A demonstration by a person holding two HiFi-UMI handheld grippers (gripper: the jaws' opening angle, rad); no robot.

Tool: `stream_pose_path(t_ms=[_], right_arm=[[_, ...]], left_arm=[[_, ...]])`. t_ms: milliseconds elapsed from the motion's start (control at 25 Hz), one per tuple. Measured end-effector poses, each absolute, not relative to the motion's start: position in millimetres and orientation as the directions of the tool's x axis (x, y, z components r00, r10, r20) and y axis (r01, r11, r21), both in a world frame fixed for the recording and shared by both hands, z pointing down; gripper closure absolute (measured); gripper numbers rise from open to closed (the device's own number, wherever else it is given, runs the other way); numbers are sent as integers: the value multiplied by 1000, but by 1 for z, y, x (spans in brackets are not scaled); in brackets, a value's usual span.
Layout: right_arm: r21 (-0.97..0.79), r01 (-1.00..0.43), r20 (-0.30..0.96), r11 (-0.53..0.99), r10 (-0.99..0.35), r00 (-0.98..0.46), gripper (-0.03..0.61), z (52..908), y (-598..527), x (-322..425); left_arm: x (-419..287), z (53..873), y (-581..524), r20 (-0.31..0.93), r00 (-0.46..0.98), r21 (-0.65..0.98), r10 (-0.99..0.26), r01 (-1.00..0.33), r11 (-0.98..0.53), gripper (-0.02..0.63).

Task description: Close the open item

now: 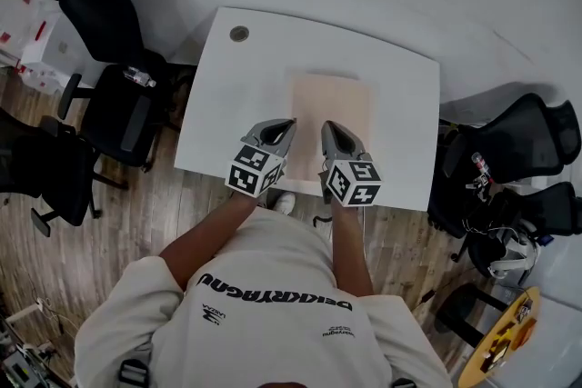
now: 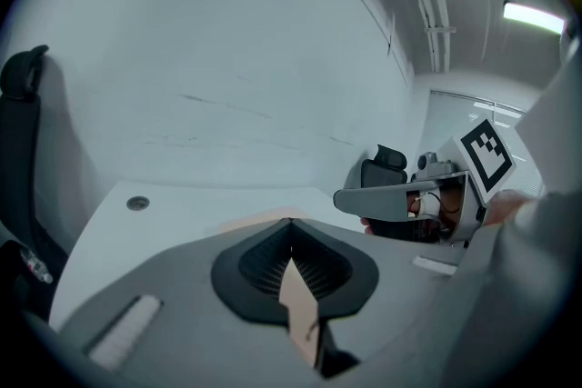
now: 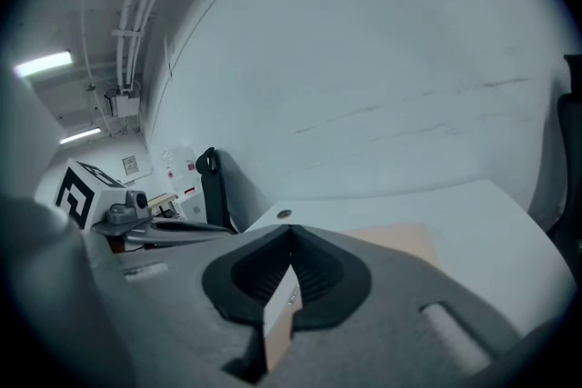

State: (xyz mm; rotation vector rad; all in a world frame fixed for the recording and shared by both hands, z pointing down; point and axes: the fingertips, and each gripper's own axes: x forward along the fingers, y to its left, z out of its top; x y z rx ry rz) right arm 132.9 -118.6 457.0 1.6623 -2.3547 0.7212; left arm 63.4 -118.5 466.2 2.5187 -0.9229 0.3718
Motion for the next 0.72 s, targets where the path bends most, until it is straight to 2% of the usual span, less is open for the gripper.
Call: stream_pose_path(t_ms=[720], right_arm=[[-215, -931, 318, 294, -880, -352, 581, 420, -125, 138]], left_arm=[[72, 428, -130, 299, 749, 238, -592, -659, -714, 607]])
